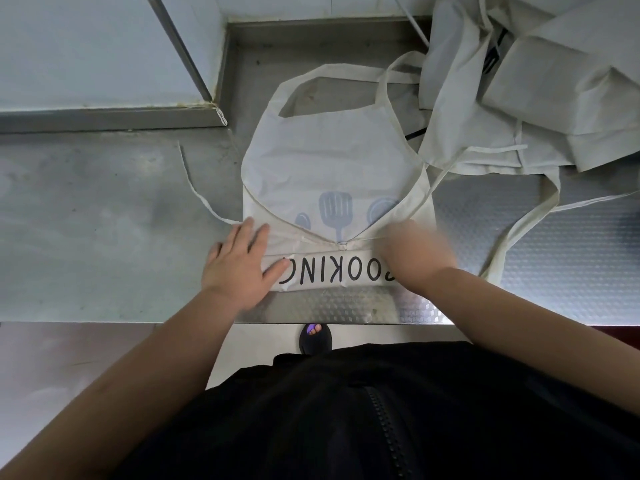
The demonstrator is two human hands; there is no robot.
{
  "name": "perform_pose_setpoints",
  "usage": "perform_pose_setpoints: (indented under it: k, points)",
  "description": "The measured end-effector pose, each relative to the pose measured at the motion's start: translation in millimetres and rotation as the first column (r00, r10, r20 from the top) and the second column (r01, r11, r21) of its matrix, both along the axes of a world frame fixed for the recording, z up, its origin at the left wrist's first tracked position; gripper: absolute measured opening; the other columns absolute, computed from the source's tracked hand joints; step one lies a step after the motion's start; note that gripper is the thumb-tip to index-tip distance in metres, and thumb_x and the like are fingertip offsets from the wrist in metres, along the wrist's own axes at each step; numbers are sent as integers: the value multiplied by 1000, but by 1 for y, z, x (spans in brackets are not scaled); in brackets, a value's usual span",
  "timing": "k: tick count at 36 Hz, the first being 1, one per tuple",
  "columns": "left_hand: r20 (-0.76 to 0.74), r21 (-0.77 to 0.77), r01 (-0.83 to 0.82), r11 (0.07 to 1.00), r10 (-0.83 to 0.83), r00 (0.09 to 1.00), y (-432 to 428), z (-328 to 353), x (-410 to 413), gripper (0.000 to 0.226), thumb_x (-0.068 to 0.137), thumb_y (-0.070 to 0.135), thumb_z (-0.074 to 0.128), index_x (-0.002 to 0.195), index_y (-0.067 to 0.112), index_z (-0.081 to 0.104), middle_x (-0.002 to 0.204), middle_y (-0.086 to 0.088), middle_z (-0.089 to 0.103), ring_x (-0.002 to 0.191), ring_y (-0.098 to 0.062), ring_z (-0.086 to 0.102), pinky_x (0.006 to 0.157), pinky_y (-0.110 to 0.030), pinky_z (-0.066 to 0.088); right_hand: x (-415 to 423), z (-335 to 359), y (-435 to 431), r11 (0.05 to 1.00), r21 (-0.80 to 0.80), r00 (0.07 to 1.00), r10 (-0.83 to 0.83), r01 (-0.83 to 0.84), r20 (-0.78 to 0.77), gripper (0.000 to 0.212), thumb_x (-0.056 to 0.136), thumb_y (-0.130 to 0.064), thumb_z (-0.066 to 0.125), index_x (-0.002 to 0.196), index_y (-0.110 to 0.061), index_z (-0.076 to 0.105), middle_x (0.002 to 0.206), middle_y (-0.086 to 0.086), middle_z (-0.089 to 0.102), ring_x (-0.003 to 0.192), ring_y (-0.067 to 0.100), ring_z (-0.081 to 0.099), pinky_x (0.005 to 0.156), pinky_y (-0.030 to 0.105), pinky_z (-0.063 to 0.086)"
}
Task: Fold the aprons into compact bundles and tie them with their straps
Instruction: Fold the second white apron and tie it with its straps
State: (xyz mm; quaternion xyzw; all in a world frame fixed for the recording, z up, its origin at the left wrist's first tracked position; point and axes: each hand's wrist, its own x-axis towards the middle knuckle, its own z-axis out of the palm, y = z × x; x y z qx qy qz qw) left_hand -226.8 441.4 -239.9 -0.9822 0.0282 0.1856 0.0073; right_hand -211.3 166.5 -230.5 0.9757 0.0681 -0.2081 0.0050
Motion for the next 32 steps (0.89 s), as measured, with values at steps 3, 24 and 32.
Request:
perform_pose_setpoints:
  k: [3, 24, 32]
  points:
    - [-1, 41, -118, 992, 118, 993, -2, 1, -3, 78, 83, 76, 18, 149, 36, 2, 158, -2, 0, 144, -22, 2, 113, -44, 14, 1, 0, 1, 1000, -2, 1000, -14, 14, -1, 42, 100, -40, 26, 127, -10, 39, 126, 11, 45, 105, 30, 55, 93, 41, 34]
    - [53, 18, -310, 951, 309, 950, -11, 1, -13, 97, 78, 80, 32, 151, 24, -1, 155, -20, 1, 143, -37, 3, 113, -54, 9, -13, 14, -22, 933, -151, 943, -310, 327, 121, 101, 79, -80, 33, 146, -6, 14, 133, 15, 40, 119, 33, 47, 95, 41, 34]
    - [344, -322, 250, 913, -133, 929, -21, -3, -29, 38, 83, 33, 43, 104, 16, 70, 100, -2, 65, 88, -31, 63, 79, -41, 50, -23, 9, -19, 949, 118, 957, 290, -291, 30, 66, 83, -67, 31, 127, -25, 55, 123, 2, 54, 115, 25, 52, 97, 34, 30]
